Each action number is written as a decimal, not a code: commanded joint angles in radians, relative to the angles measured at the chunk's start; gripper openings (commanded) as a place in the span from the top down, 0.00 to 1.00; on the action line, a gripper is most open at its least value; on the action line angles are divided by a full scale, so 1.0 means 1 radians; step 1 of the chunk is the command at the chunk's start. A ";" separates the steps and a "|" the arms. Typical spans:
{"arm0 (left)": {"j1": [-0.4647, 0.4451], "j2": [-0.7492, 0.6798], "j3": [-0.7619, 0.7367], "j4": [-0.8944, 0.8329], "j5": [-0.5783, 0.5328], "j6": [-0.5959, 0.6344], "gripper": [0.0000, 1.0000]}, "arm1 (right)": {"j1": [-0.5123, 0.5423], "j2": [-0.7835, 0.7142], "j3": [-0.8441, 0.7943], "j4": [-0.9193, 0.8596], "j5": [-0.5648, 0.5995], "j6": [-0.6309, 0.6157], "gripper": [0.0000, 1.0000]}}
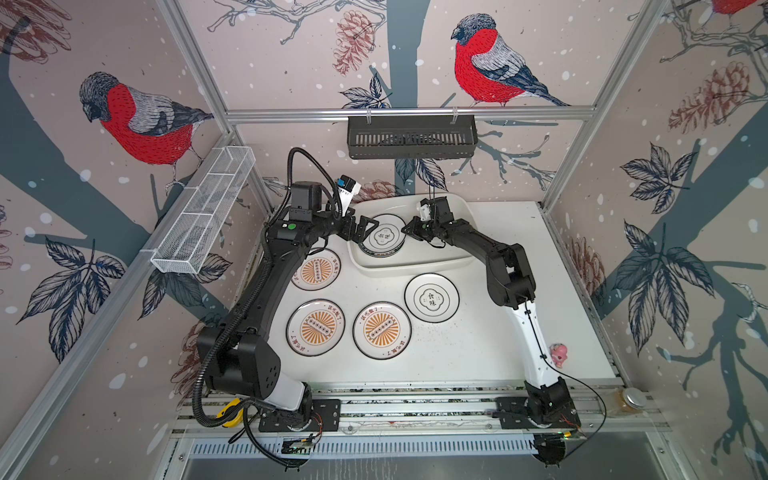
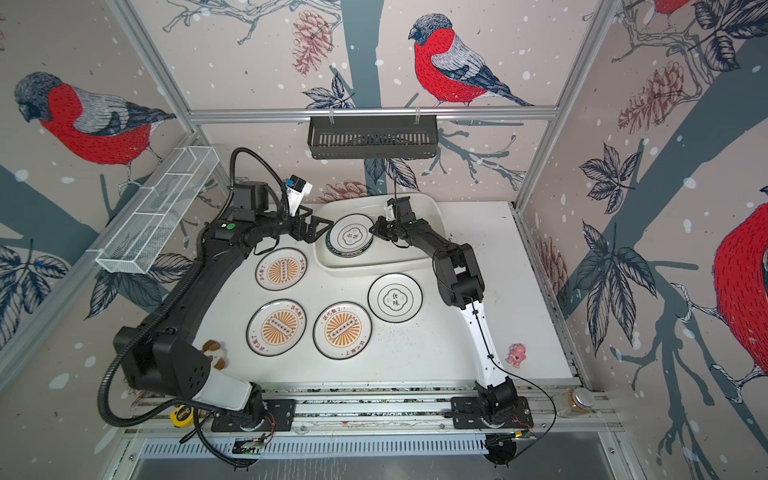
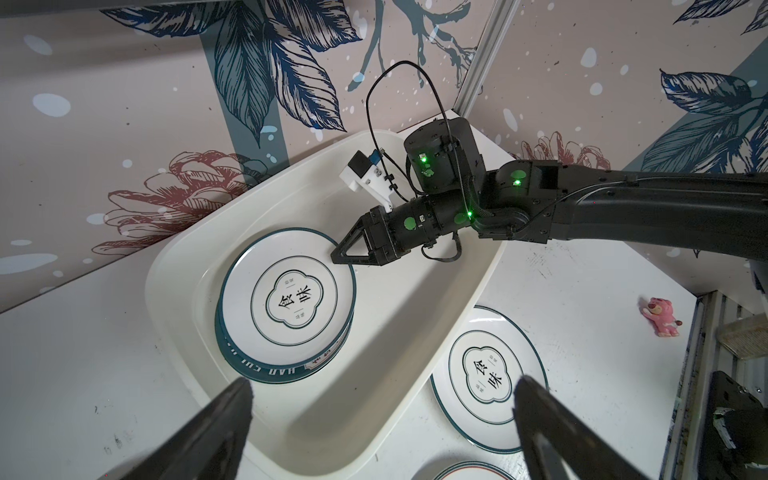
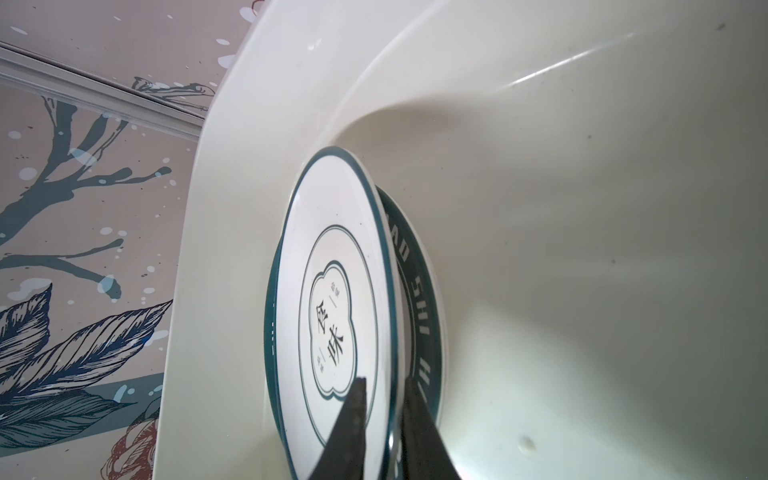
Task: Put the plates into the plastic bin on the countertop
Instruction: 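Lower the plate onto the stacked plates in the bin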
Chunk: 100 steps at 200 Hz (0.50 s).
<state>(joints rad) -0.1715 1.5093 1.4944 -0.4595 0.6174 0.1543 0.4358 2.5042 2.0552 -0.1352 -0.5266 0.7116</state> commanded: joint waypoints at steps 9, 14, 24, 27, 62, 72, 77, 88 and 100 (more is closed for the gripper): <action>0.000 -0.001 0.003 0.003 0.020 0.008 0.03 | 0.002 0.003 0.012 -0.017 -0.002 -0.016 0.78; 0.000 0.000 0.003 0.004 0.021 0.008 0.03 | 0.003 0.001 0.014 -0.023 0.001 -0.019 0.78; 0.000 0.000 0.003 0.004 0.022 0.008 0.03 | 0.004 -0.001 0.017 -0.032 0.009 -0.027 0.76; 0.000 0.000 0.004 0.004 0.022 0.008 0.03 | 0.004 -0.001 0.017 -0.035 0.010 -0.030 0.76; 0.000 0.005 0.004 0.007 0.023 0.008 0.03 | 0.005 -0.007 0.019 -0.057 0.026 -0.047 0.75; 0.000 0.005 0.003 0.007 0.024 0.008 0.03 | 0.005 -0.006 0.021 -0.063 0.029 -0.050 0.74; 0.000 0.005 0.003 0.007 0.022 0.008 0.03 | 0.006 -0.006 0.023 -0.067 0.031 -0.054 0.73; 0.000 0.005 0.002 0.008 0.023 0.008 0.03 | 0.006 -0.009 0.026 -0.076 0.044 -0.063 0.72; 0.000 0.005 0.002 0.008 0.023 0.007 0.03 | 0.007 -0.010 0.029 -0.086 0.054 -0.072 0.71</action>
<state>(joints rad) -0.1715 1.5120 1.4944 -0.4572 0.6266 0.1547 0.4389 2.5042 2.0716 -0.2005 -0.5007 0.6746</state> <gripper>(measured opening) 0.969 0.286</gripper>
